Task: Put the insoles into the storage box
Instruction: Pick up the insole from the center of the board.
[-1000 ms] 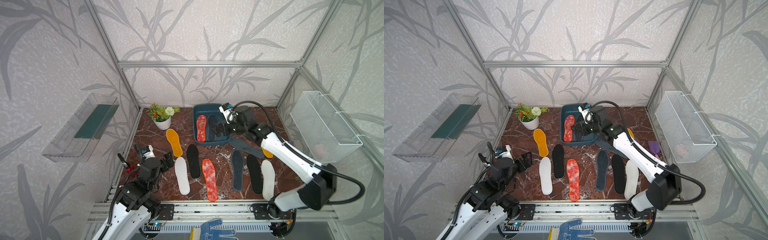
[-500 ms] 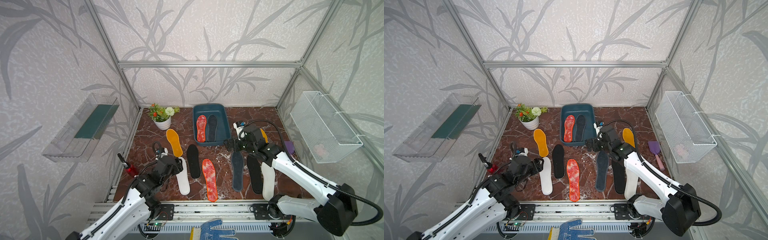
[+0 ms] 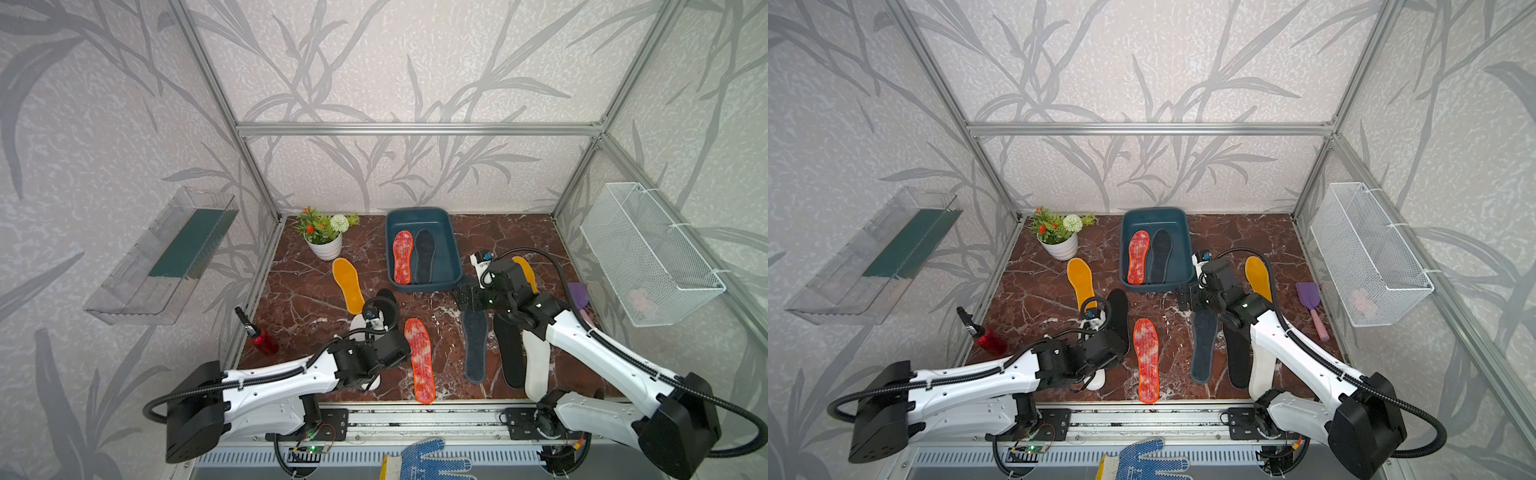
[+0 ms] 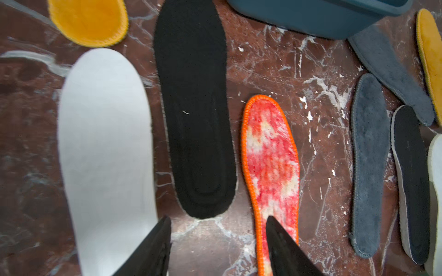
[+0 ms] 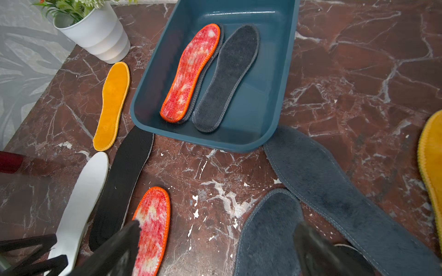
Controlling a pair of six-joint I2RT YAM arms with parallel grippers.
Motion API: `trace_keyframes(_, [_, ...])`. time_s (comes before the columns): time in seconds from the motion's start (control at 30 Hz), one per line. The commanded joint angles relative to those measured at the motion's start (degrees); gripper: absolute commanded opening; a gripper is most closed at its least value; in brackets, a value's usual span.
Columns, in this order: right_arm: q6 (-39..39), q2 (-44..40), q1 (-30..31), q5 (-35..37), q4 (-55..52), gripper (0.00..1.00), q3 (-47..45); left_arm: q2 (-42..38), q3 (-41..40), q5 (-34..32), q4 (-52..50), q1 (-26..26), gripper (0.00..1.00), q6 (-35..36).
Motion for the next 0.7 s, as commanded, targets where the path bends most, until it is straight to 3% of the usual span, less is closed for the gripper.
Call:
trace_keyframes(0.0, [0.83,-2.98,-0.62,0.74,-0.31,0.99,-1.39,5.28,2.93,0.84,1.83,-1.41,0.6,-3.94])
trace_keyframes(0.4, [-0.28,-6.69,-1.84,-0.94,1.01,0.99,-5.2,22.13,11.44,8.27,1.27,-2.27,0.53,-5.91])
trace_keyframes(0.67, [-0.37,-7.7,-2.66,-2.11,2.45,0.99,-6.77,25.35,12.88,9.87,-1.35,-1.51,0.48,-8.55])
